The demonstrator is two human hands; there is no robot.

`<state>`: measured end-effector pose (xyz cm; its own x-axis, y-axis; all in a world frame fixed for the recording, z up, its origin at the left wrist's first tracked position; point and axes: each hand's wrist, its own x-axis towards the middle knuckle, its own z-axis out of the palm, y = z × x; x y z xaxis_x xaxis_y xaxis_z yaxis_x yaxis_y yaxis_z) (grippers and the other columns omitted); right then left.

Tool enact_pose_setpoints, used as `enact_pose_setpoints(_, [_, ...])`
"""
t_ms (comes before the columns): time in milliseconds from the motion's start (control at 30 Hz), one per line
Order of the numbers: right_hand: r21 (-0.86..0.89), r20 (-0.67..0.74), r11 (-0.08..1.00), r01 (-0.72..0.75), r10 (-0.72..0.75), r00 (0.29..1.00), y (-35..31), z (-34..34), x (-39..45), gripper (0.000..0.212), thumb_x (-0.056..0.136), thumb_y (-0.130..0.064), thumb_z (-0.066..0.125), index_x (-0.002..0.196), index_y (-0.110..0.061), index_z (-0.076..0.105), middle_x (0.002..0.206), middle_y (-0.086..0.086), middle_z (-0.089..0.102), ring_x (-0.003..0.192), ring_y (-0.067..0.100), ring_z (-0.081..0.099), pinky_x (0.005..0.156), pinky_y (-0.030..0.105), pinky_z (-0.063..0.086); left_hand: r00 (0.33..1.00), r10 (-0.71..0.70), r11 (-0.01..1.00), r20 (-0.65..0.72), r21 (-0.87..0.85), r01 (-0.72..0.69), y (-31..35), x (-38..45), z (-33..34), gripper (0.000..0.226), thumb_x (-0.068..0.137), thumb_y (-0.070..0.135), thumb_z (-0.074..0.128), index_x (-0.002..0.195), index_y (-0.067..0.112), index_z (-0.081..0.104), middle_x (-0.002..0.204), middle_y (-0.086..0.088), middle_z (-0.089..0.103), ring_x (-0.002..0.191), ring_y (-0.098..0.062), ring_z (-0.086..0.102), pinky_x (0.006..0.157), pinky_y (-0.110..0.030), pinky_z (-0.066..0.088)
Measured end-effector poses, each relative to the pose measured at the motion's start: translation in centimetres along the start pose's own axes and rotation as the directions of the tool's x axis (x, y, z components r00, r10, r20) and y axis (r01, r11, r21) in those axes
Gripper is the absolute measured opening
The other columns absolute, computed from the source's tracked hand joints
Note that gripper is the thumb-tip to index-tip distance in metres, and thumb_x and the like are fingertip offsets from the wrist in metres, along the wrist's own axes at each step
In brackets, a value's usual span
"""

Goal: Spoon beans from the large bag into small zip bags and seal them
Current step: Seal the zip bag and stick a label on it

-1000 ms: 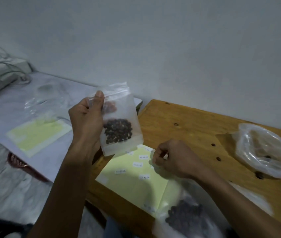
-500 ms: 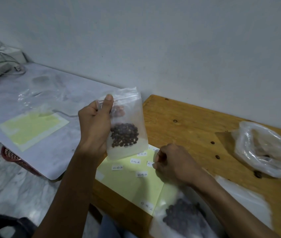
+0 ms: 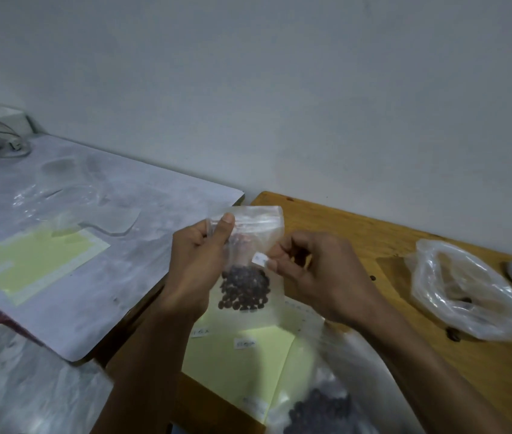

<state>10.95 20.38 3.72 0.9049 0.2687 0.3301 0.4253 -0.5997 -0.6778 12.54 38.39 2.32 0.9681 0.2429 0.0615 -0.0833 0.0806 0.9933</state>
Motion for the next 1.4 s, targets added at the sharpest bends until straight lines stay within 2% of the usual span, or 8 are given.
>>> enact_pose_setpoints(200, [-0.171, -0.076, 0.985, 0.020, -0.033, 0.997, 0.5, -0.1, 1.5, 0.003, 0.089, -0.024, 0.073, 0.088, -0.023, 0.075, 0.084, -0.012, 0.073, 0.074, 0.005, 0.061, 0.071, 0.037, 0.054, 0.993, -0.024, 1.000, 0.112, 0.006, 0.024, -0.4, -0.8, 2.1, 0.028, 0.099, 0.032, 0.061, 0.093, 0.011, 0.078, 0.095, -0.019, 0.077, 0.097, -0.043, 0.072, 0.091, -0.063, 0.055])
enact_pose_setpoints(433, [-0.165, -0.179, 0.985, -0.048, 0.018, 0.984, 0.7, 0.5, 1.2, 0.004, 0.088, -0.029, 0.071, 0.089, -0.026, 0.074, 0.084, -0.013, 0.071, 0.074, 0.007, 0.061, 0.070, 0.038, 0.055, 0.976, -0.016, 1.000, 0.219, -0.016, 0.020, -0.1, -1.4, 2.1, 0.027, 0.080, 0.019, 0.077, 0.105, 0.008, 0.076, 0.097, -0.014, 0.079, 0.092, -0.033, 0.076, 0.092, -0.057, 0.056])
enact_pose_setpoints(700, [0.123, -0.382, 0.973, -0.195, 0.228, 0.896, 1.4, 1.4, 0.5, 0.019, 0.075, -0.040, 0.084, 0.083, -0.031, 0.071, 0.098, -0.012, 0.054, 0.090, -0.006, 0.048, 0.071, 0.011, 0.038, 0.990, 0.021, 0.999, 0.140, -0.030, -0.017, -0.2, -1.2, 2.1, 0.023, 0.084, -0.001, 0.074, 0.104, 0.011, 0.074, 0.096, -0.009, 0.079, 0.090, -0.031, 0.077, 0.087, -0.052, 0.059])
enact_pose_setpoints(867, [0.330, -0.389, 0.930, -0.161, 0.289, 0.874, 1.5, 2.2, 0.4, 0.013, 0.078, -0.031, 0.084, 0.082, -0.028, 0.072, 0.084, -0.014, 0.068, 0.077, 0.001, 0.061, 0.065, 0.017, 0.050, 0.991, 0.059, 0.998, 0.121, -0.041, -0.055, 0.3, -0.8, 2.9, 0.026, 0.084, -0.003, 0.074, 0.107, 0.011, 0.072, 0.091, -0.008, 0.080, 0.085, -0.027, 0.078, 0.071, -0.035, 0.063])
enact_pose_setpoints(967, [0.431, -0.438, 0.887, -0.166, 0.367, 0.821, 2.0, 1.9, 1.4, 0.012, 0.078, -0.027, 0.084, 0.080, -0.026, 0.073, 0.078, -0.014, 0.071, 0.074, -0.001, 0.063, 0.064, 0.017, 0.052, 0.985, 0.041, 0.999, 0.168, 0.028, -0.046, 0.4, -0.1, 3.3, 0.033, 0.082, 0.002, 0.078, 0.110, 0.016, 0.069, 0.094, -0.004, 0.079, 0.086, -0.021, 0.077, 0.075, -0.037, 0.063])
enact_pose_setpoints(1100, [0.359, -0.506, 0.912, -0.198, 0.368, 0.780, 3.6, 1.5, 3.1, 0.016, 0.078, -0.025, 0.084, 0.085, -0.028, 0.070, 0.087, -0.016, 0.068, 0.078, 0.000, 0.061, 0.066, 0.018, 0.052, 0.977, -0.014, 0.975, 0.211, 0.221, -0.034, -0.2, 1.6, 4.1, 0.065, 0.071, -0.006, 0.084, 0.121, 0.025, 0.058, 0.101, 0.001, 0.071, 0.085, -0.014, 0.073, 0.074, -0.038, 0.063])
enact_pose_setpoints(1267, [0.202, -0.424, 0.931, -0.304, 0.363, 0.830, 7.0, 2.1, 4.4, 0.045, 0.074, -0.023, 0.086, 0.112, -0.031, 0.063, 0.111, -0.011, 0.057, 0.090, 0.008, 0.060, 0.076, 0.035, 0.060, 0.991, 0.008, 0.955, 0.133, 0.294, -0.047, -1.8, 6.3, 5.7, 0.062, 0.071, -0.001, 0.087, 0.118, 0.024, 0.056, 0.097, 0.004, 0.069, 0.087, -0.014, 0.070, 0.074, -0.038, 0.063])
enact_pose_setpoints(1400, [0.055, -0.364, 0.899, -0.434, 0.423, 0.830, 9.6, 2.5, 7.5, 0.056, 0.078, -0.025, 0.083, 0.130, -0.021, 0.061, 0.128, 0.001, 0.058, 0.106, 0.014, 0.058, 0.091, 0.030, 0.054, 0.991, 0.040, 0.898, 0.125, 0.431, -0.090, -3.7, 9.7, 7.6, 0.056, 0.071, 0.009, 0.089, 0.115, 0.022, 0.058, 0.101, 0.005, 0.068, 0.088, -0.012, 0.068, 0.075, -0.033, 0.061])
